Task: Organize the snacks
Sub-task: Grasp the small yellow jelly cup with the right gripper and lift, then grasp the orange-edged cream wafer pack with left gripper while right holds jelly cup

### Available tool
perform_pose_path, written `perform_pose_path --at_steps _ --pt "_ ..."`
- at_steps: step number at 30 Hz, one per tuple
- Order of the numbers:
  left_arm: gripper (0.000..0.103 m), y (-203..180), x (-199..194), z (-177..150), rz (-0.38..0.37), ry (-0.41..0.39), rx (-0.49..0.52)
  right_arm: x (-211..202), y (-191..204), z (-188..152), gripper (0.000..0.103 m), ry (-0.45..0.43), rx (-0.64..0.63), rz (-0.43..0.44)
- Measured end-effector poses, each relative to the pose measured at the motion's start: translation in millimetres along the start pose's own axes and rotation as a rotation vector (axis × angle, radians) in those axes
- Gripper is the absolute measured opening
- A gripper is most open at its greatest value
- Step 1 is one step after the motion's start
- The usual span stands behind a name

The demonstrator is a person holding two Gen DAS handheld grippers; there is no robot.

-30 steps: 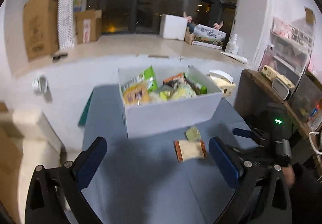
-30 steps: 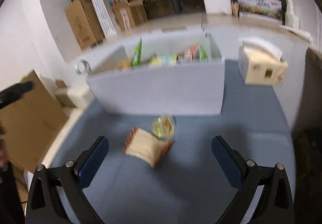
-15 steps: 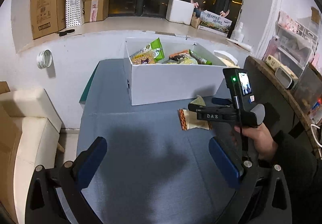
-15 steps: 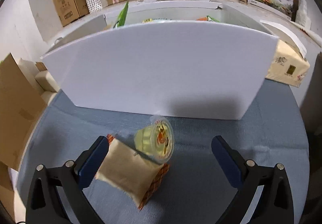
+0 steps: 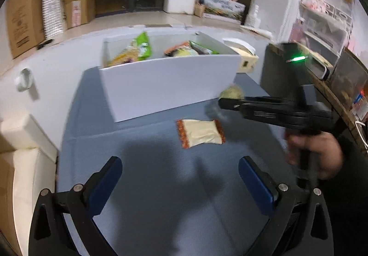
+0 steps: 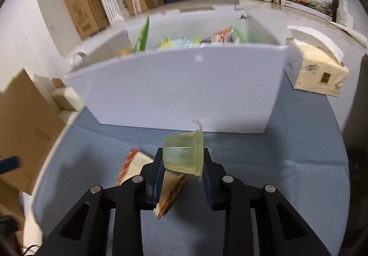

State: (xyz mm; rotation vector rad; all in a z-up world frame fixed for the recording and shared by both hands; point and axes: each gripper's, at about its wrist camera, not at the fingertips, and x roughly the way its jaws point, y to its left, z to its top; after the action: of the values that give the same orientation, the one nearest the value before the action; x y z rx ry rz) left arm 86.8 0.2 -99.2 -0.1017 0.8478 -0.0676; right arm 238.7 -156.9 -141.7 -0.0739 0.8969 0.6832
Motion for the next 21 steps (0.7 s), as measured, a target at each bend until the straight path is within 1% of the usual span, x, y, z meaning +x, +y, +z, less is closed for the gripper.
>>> perform_pose_path --at_steps 2,4,6,7,8,9,12,18,20,21 --pt "0.103 -7.1 21.1 8.2 0.005 0.025 0.029 -23.3 -3.9 -5.7 0.032 -0.041 0.022 0.047" --pt "0.103 -14.3 48.1 15.8 0.019 0.07 0.047 -43.2 -7.5 -12.3 0.032 -0.07 0.04 0.066" --pt "0.103 -19.1 73.7 21.8 0.047 0.121 0.037 -64.4 -12.6 -19.0 0.032 -0.104 0.066 0.098" --pt "0.103 -22.7 86.2 24.6 0.075 0.149 0.031 -76.8 -15.5 -24.8 0.032 -0.12 0.076 0.107" --pt "0.103 -26.2 95.6 26.6 0.096 0.167 0.03 -79.5 -13.5 -26.0 0.032 -0.129 0.079 0.105" --pt "0.103 -30.2 104.8 28.6 0.102 0.175 0.034 -87.1 -15.6 -31.6 0.032 -0.14 0.083 0.1" --pt "0.103 -39.1 130.0 33.3 0.093 0.205 0.028 -100.1 -23.0 -40.0 0.032 -0.161 0.106 0.091" --pt "0.101 -47.2 159.7 39.5 0.125 0.221 0.022 -103.1 -44.2 -61.2 0.032 -0.154 0.17 0.076" --pt "0.095 -47.5 161.3 37.7 0.119 0.222 0.016 -100.7 -49.3 -65.2 0.032 -0.15 0.198 0.076" --pt "0.083 -47.8 157.9 37.3 0.116 0.203 0.024 -99.6 -50.9 -65.9 0.032 -0.146 0.204 0.077"
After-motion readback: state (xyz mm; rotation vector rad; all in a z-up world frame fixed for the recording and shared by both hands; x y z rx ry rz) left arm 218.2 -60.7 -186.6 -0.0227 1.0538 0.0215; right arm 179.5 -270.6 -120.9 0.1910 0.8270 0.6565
